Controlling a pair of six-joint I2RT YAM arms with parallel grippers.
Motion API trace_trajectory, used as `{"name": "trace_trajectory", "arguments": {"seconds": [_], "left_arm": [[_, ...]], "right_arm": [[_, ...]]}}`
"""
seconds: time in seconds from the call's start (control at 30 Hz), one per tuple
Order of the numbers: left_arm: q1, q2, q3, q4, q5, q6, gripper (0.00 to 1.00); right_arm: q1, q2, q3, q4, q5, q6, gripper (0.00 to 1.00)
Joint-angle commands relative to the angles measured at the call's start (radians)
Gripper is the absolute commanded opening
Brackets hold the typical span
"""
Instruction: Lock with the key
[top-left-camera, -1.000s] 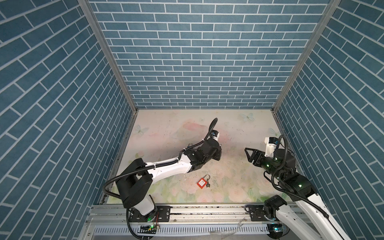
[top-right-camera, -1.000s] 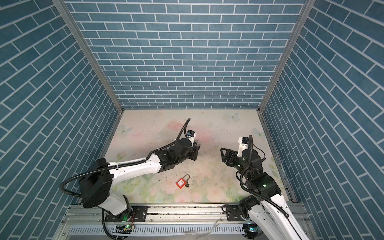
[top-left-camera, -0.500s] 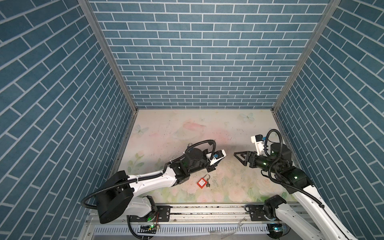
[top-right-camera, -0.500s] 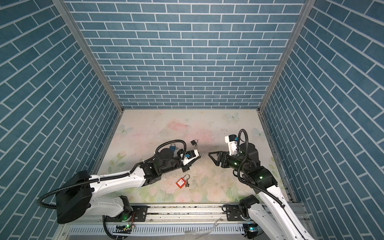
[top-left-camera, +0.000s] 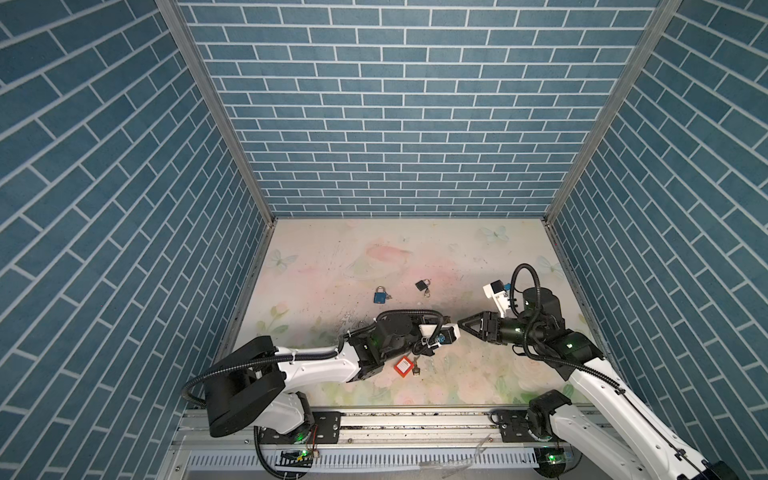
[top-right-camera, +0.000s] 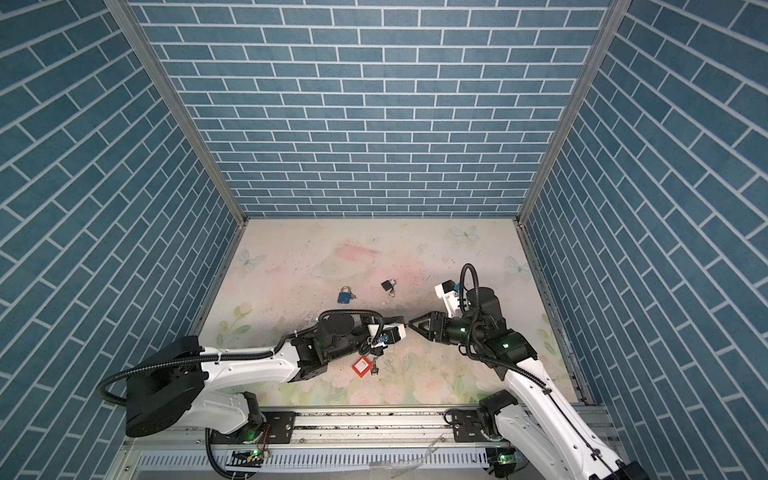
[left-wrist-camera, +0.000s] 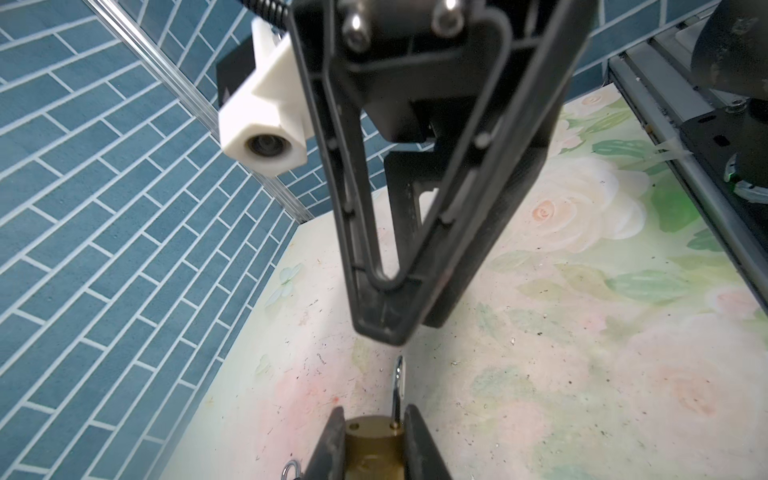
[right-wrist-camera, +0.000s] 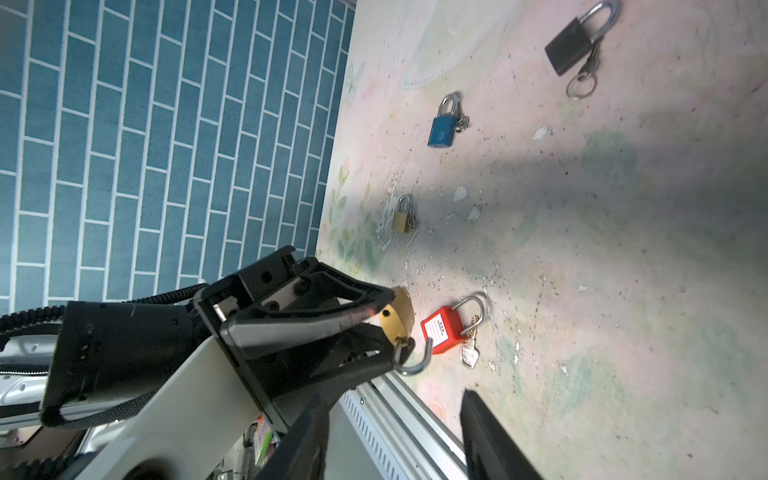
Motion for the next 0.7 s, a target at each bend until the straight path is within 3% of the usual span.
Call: {"name": "trace_trajectory", "arguments": {"seconds": [0.0, 0.33, 0.67], "left_arm": [[-0.007, 0.015, 0.018, 0.046, -0.026, 0.034, 0.0], [-0.01, 0.029, 0.031, 0.043, -0.01, 0.027, 0.0], [-0.01, 0.032, 0.034, 0.048, -0.01, 0.028, 0.0]], "right_arm": [[-0.001, 0.004, -0.012, 0.07, -0.038, 0.058, 0.49], [0.0, 0.029, -0.026, 0.128, -0.035, 0.078, 0.38], [0.001, 0.04, -0.035, 0.15, -0.029, 0.092, 0.38]]}}
